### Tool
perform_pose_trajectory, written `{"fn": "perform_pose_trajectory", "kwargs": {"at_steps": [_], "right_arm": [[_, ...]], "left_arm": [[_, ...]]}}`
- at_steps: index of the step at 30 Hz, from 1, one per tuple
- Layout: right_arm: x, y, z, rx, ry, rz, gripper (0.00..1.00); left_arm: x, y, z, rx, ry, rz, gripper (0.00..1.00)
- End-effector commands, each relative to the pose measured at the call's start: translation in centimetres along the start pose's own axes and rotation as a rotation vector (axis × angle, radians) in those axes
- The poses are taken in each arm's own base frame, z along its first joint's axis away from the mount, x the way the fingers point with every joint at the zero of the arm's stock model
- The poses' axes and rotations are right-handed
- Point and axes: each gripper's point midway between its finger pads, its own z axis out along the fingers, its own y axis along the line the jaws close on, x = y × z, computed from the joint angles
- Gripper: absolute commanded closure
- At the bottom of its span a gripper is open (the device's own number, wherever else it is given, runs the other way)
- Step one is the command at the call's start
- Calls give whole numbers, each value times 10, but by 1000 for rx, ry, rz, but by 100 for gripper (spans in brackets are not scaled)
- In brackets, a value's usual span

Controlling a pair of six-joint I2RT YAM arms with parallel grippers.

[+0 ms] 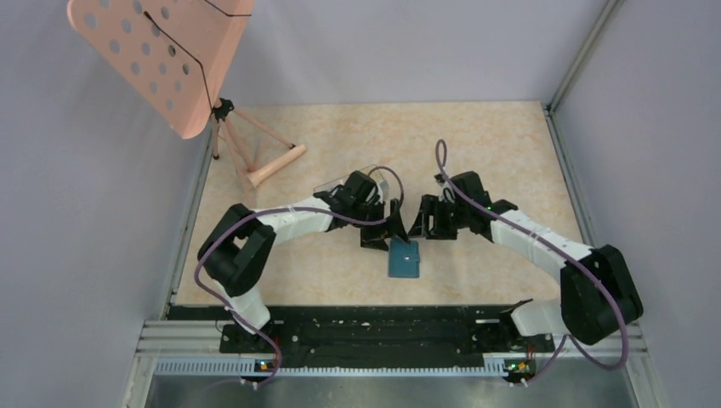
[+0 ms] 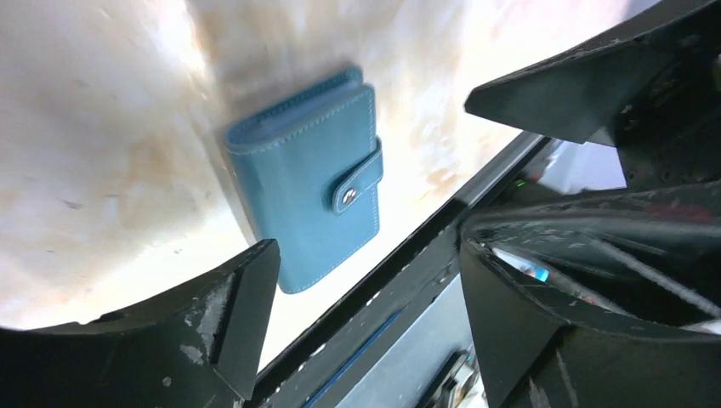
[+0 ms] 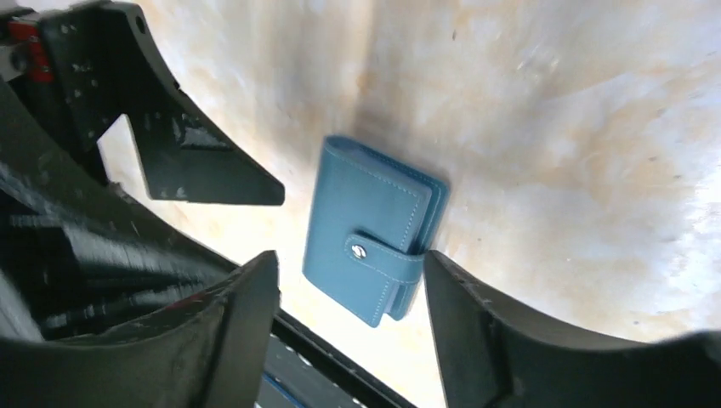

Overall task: Put the credit cards into the card holder
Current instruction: Close the card holder at the center of the board, then reset both arms

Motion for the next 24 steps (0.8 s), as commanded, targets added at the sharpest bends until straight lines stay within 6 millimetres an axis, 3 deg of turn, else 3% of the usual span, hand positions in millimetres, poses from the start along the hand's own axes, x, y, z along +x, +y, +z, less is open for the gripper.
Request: {"fn": "perform_pose_trajectory", "kwargs": {"at_steps": [1, 6, 10, 15, 19, 24], "right_arm": [[-49, 19, -42, -118, -172, 19, 31], [-72, -9, -71, -156, -288, 103, 7], [-85, -38, -83, -85, -365, 161, 1], [-99, -80, -100, 169, -482, 130, 1], [-108, -111, -128, 368, -643, 79, 1], [-104, -147, -162, 570, -921, 10, 1]], "left_arm": [[-54, -47, -48, 300, -240, 34, 14], [-79, -35, -114, 467, -431, -10, 6], [-95, 7, -161, 440, -587, -66, 1], [-105, 94, -215, 116, -857, -128, 1], [-100, 141, -257, -265, -1052, -29, 1], [-96, 177, -301, -583, -1237, 154, 1]]}}
